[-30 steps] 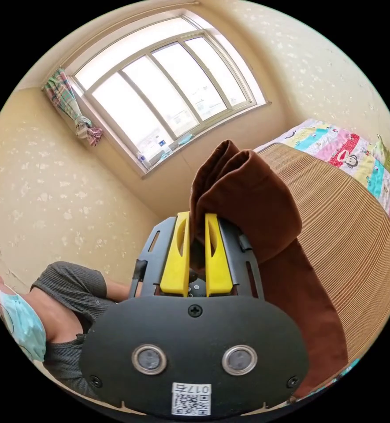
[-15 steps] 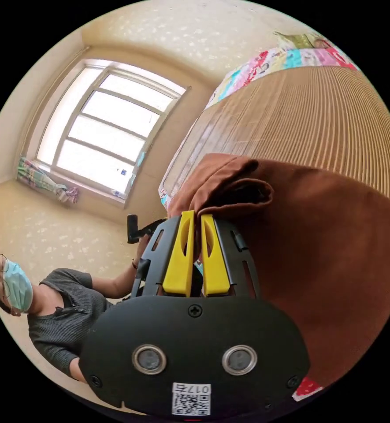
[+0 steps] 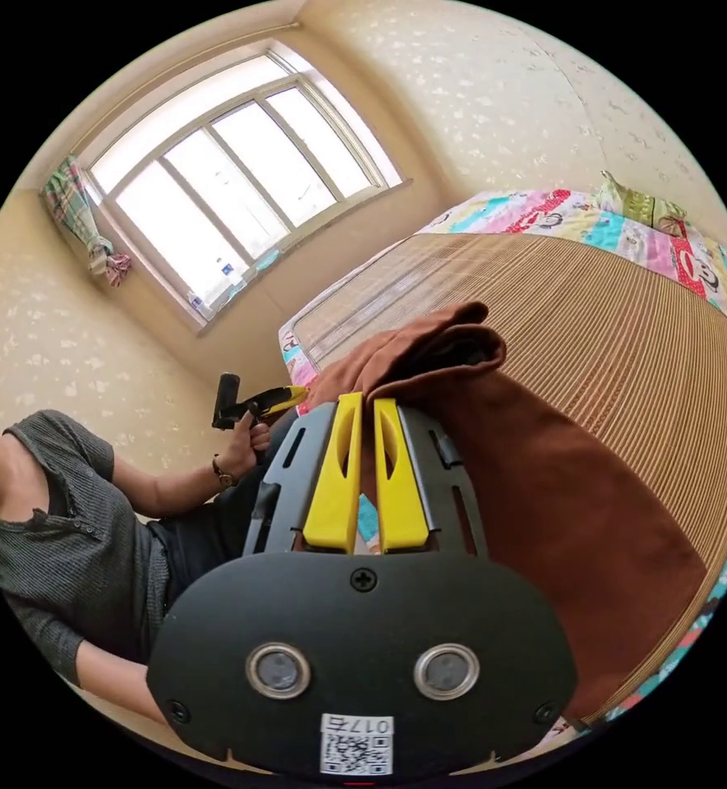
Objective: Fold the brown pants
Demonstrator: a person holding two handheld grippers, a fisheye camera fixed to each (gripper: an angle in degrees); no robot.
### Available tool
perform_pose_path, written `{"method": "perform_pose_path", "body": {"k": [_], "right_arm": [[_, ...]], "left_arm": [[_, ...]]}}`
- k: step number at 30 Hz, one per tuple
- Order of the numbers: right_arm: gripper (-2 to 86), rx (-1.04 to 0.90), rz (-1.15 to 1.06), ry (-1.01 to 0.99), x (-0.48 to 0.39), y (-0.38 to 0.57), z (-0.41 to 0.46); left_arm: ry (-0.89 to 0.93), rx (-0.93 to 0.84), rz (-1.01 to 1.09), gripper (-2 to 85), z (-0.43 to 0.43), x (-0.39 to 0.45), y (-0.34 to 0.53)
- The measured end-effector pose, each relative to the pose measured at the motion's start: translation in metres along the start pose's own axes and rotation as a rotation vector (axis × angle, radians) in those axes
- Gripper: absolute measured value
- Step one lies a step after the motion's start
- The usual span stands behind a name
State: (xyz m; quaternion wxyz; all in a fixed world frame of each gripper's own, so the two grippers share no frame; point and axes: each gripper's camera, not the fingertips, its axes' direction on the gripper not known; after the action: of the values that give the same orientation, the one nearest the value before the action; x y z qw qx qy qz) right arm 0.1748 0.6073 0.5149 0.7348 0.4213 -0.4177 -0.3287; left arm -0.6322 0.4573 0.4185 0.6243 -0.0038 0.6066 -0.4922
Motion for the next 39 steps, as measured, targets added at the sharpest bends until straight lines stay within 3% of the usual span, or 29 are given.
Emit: {"method": "perform_pose_path", "body": {"k": [2,4,6,11,14,18,21,24,28,32,35,39], "right_arm": [[1.6,0.001,0.112,0.017,0.023,0.016,0.005],[1.2,-0.047,0.435,0.094,0.073,0.057,0.020],[0.9,-0.121,0.534,0.174,0.085,0.086,0.034],[0.4,0.090,0.499,0.304,0.031,0.106,0.019],[0.4,0.243,0.384,0.366,-0.004,0.086,0.002],[0.4,0.074,0.404,0.502,0.021,0.051,0.025],[0.3,-0.131,0.531,0.399,0.065,0.057,0.075],[0.4,0.004,0.534,0.289,0.058,0.073,0.076],[0.4,0.116,0.552,-0.168,0.055,0.093,0.100],[0.4,0.119,0.481,-0.444,0.043,0.092,0.125],[0.5,0.219,0.449,-0.354,0.039,0.098,0.090],[0.6,0.713,0.610,-0.020,0.059,0.170,-0.021]], "left_arm": [[0.029,0.074,0.024,10.1,-0.016,0.002,0.006],[0.018,0.134,0.054,10.1,-0.031,0.004,0.005],[0.023,0.130,0.086,10.2,-0.037,0.003,-0.002],[0.009,-0.078,0.001,16.7,-0.003,-0.021,-0.035],[0.055,-0.193,-0.067,16.1,0.028,-0.030,-0.037],[0.228,-0.175,-0.202,10.0,0.032,-0.047,-0.028],[0.442,-0.201,-0.250,8.0,0.029,-0.056,-0.032],[0.533,-0.162,-0.103,7.6,0.004,-0.014,-0.052],[0.502,-0.039,0.271,7.5,-0.044,0.095,-0.081],[0.601,-0.089,0.552,7.7,-0.026,0.207,-0.074],[0.607,-0.195,0.662,8.4,0.033,0.274,-0.040],[0.675,-0.391,0.710,6.2,0.109,0.312,0.015]]}}
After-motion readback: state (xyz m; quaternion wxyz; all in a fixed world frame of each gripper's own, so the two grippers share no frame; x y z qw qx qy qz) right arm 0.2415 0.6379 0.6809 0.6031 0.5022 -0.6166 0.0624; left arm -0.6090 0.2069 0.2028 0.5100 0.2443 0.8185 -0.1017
